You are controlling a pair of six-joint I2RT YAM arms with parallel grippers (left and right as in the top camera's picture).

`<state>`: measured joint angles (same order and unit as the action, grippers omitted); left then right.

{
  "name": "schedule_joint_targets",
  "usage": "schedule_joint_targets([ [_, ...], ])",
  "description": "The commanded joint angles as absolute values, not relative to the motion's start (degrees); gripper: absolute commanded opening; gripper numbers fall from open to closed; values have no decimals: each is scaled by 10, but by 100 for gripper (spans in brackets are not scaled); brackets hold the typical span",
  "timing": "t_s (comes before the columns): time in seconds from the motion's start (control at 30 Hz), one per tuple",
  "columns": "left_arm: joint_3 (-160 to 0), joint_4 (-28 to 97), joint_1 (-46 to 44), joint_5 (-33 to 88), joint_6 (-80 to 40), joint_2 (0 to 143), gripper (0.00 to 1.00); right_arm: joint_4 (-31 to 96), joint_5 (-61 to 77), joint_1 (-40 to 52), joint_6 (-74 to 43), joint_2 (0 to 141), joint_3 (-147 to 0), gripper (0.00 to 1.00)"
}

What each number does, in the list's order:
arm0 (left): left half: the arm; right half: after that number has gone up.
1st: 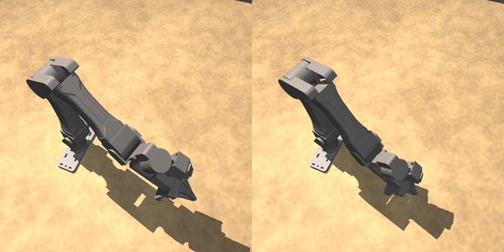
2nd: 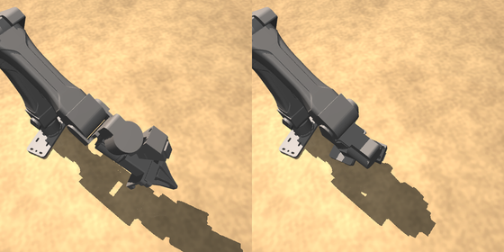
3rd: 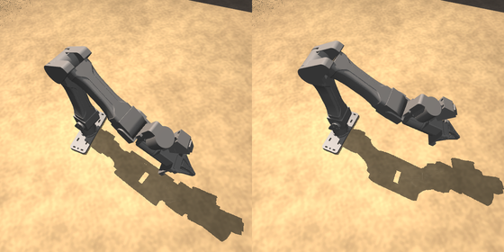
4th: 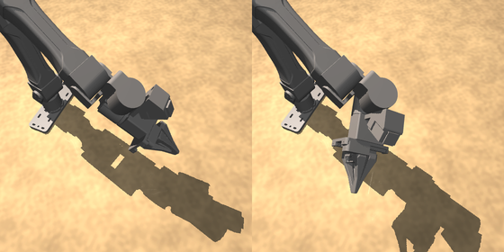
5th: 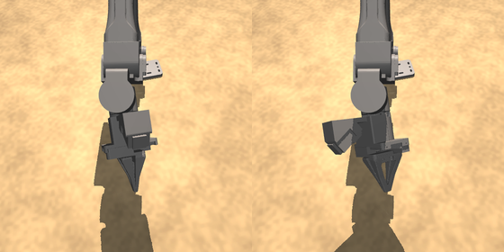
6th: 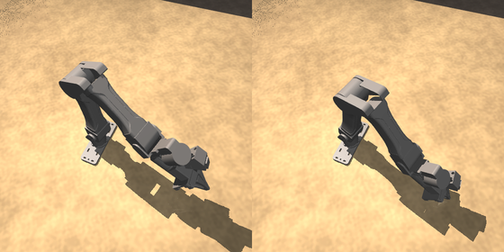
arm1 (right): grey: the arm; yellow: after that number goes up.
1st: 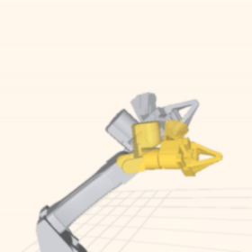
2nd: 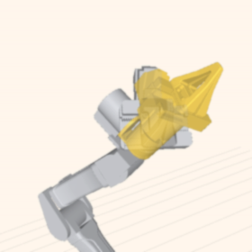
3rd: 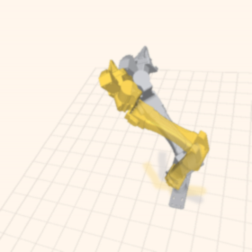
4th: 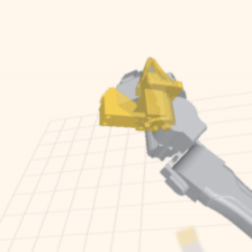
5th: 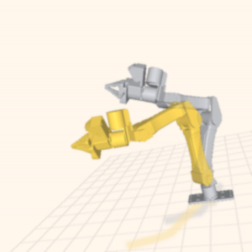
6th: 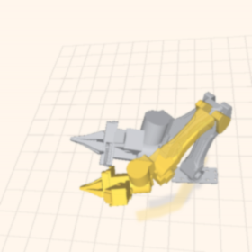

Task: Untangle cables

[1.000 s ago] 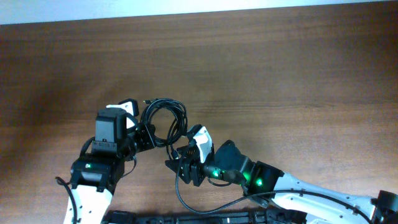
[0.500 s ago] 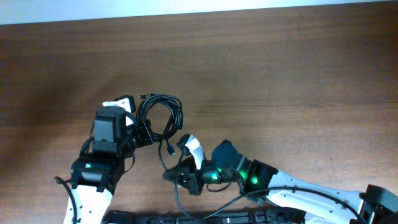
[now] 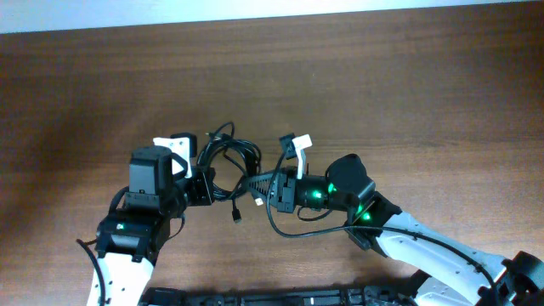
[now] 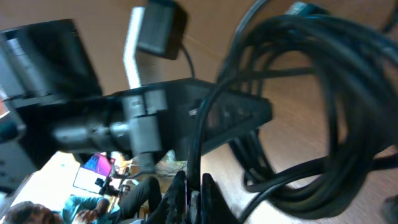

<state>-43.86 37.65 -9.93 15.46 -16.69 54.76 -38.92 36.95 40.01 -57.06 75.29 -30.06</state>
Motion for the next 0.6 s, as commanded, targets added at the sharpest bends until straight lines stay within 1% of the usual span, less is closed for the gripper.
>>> schedule_joint_targets([
  [0.0,-455,362,-97,225,-135,545,0,-344,347,393,-576,751,-306,4],
  [0.07,-455,360,-97,232,-126,545,0,-345,344,392,-576,751,-306,4],
  [0.17,-455,360,-97,236,-108,545,0,-344,312,392,-611,752,-306,4],
  [0.3,-455,360,-103,272,-105,545,0,-342,262,392,-640,752,-306,4],
  [0.57,-455,341,-204,283,-109,545,0,-297,168,392,-655,752,-306,4],
])
